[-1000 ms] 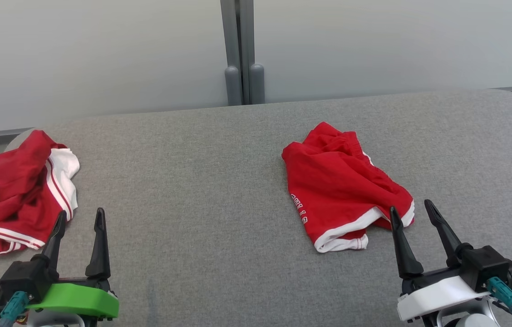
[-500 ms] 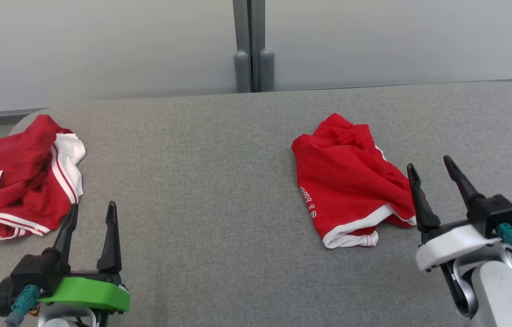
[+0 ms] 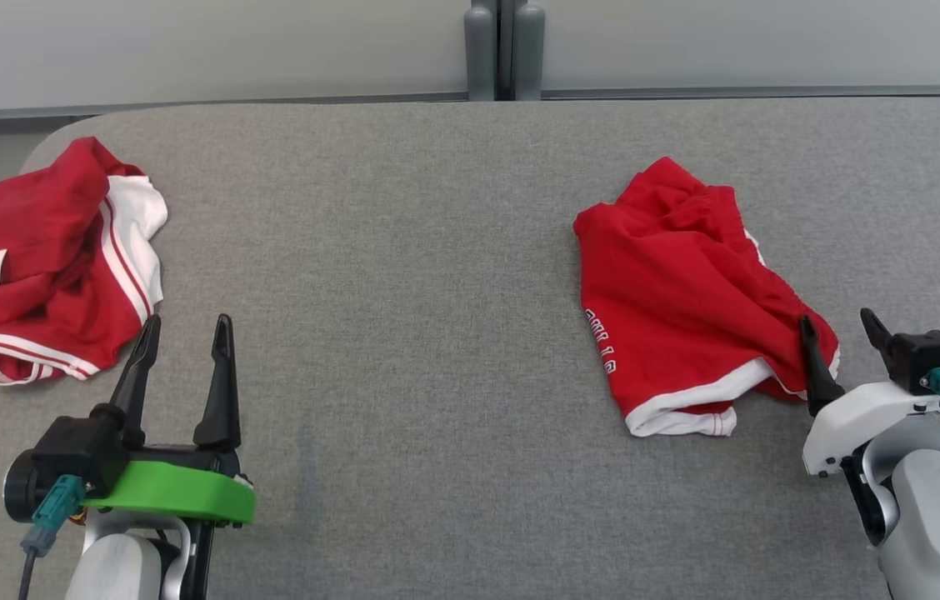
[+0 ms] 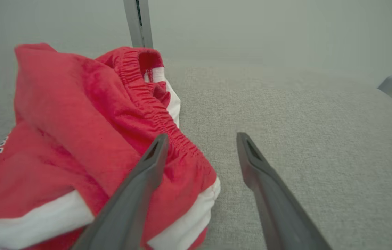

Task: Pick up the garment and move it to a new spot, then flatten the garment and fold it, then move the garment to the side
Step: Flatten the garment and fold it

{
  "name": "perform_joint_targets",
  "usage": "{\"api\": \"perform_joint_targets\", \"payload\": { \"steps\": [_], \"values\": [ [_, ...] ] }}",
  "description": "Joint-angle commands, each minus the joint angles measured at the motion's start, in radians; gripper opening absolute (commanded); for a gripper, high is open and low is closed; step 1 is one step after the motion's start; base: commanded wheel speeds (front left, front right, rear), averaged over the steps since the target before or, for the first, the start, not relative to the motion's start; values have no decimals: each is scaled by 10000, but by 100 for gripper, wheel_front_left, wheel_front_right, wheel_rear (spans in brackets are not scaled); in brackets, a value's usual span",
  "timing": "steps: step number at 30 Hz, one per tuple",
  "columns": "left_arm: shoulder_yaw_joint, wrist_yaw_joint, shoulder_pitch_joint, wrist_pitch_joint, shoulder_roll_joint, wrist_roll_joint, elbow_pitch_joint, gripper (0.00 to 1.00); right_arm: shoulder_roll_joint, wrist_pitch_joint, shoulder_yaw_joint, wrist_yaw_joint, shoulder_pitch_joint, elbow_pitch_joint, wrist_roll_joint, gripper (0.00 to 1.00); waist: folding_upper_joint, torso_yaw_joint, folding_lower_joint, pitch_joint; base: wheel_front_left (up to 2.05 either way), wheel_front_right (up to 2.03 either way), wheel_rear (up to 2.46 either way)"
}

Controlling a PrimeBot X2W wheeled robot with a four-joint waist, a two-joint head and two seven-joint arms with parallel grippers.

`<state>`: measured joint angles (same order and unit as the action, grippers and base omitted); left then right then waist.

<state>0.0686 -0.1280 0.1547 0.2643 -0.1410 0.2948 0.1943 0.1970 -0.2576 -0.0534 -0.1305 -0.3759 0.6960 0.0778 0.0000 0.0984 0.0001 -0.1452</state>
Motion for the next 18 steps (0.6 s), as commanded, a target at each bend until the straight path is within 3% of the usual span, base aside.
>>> {"api": "perform_joint_targets", "payload": {
  "steps": [1, 8, 9, 10, 18],
  "values": [
    [24, -45, 191, 1, 3, -3, -48, 100, 45, -77, -85, -6, -183, 303, 121, 100, 0, 197, -1, -241, 0, 0, 0],
    [25, -45, 322, 0, 108, -25, -32, 100, -122, -76, -401, -6, -142, 1374, 288, 100, 0, 317, -1, -430, 0, 0, 0],
    [11, -45, 327, 1, 118, -32, -29, 100, -156, -77, -405, -6, -115, 1367, 320, 74, 0, 312, -1, -433, 0, 0, 0],
    [-4, -46, 327, 1, 133, -40, -20, 100, -185, -78, -424, -6, -102, 1234, 385, 3, 0, 300, -1, -428, 0, 0, 0],
    [-39, -46, 200, 1, 179, -55, 111, 100, -333, -80, -296, -6, 117, -330, 287, 0, 0, 118, -1, -10, 0, 0, 0]
  ]
}}
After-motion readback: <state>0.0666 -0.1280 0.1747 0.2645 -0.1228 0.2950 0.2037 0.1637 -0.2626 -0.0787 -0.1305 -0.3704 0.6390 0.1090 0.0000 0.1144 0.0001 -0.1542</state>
